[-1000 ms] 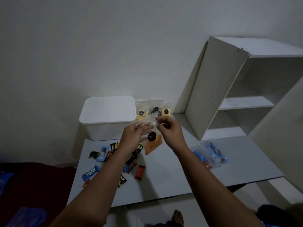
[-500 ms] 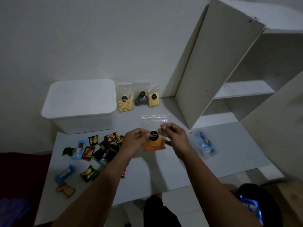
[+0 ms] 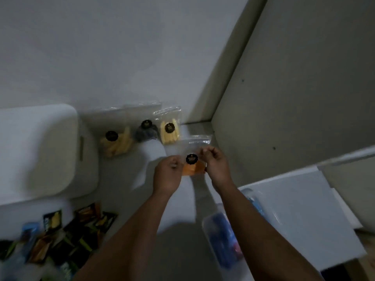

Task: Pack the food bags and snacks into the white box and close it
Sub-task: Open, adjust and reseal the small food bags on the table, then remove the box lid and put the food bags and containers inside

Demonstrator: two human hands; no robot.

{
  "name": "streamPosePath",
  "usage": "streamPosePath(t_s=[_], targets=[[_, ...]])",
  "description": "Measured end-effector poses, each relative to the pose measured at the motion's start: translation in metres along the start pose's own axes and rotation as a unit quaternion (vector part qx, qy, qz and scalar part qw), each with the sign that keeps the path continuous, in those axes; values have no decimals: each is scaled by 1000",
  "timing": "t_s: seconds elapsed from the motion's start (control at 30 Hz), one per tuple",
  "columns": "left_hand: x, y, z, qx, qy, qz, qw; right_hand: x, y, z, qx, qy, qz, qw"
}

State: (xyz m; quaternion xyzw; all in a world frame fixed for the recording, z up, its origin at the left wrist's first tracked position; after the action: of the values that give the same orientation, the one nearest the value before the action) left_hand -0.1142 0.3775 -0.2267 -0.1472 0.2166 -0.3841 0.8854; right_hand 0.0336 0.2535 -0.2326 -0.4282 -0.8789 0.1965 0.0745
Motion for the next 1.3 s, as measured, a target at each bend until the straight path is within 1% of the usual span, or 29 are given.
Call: streamPosePath(t_s=[0.07, 0.13, 0.23, 0.3, 0.43, 0.57, 0.67, 0.77, 0.83, 0.87, 0.97, 1.07, 1.13, 1.2, 1.23, 1.3], targets=[[14, 38, 17, 6, -10, -27, 1000, -4, 47, -12, -9, -26, 5, 1000], [23, 70, 26, 9, -12, -36, 999, -6, 87, -24, -15, -60, 8, 998], [27, 101, 31, -6, -8, -22, 1000, -7, 126, -41, -43, -82, 34, 995], [28, 110, 37, -9, -5, -13, 1000, -3, 139, -43, -47, -79, 49, 995], [20, 109, 42, -19, -19, 33, 999, 9, 152, -33, -39, -101, 43, 993], [10, 83, 40, -31, -41, 55, 997, 3, 145, -26, -34, -114, 65, 991], [8, 56, 23, -36, -51, 28, 998, -3, 115, -14, -19, -122, 72, 990], [3, 22, -1, -41, -44, 0, 998, -3, 65, 4, -15, -100, 61, 993], [-10, -2, -14, -43, -35, 0, 998, 5, 28, 11, -5, -143, 52, 988], [-20, -14, -19, -41, -33, 2, 999, 11, 13, 13, -1, -152, 53, 987], [-62, -45, -12, -8, -28, 20, 999, 42, -26, 5, -12, -113, 46, 992], [-132, -73, 26, 86, 35, 75, 993, 86, -52, -23, -58, -144, 13, 988], [-189, -94, 57, 163, 85, 127, 975, 126, -68, -49, -72, -158, -27, 984], [-250, -116, 79, 221, 156, 183, 945, 174, -82, -74, -84, -182, -87, 976], [-282, -124, 84, 234, 196, 217, 927, 198, -89, -84, -88, -197, -116, 970], [-349, -133, 76, 217, 253, 280, 900, 242, -99, -96, -75, -223, -161, 958]])
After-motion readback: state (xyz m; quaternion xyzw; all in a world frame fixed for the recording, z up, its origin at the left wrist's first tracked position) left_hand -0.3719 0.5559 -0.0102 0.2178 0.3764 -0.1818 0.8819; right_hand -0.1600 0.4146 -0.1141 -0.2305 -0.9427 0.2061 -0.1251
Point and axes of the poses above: each hand's wrist, its own y-axis towards the middle knuckle, its own x-axis out of the palm, z = x × y, the point moved 10 cm from there along y, towards the middle knuckle, and after that the axes turned 8 degrees about -z, right-handed, at the moved point
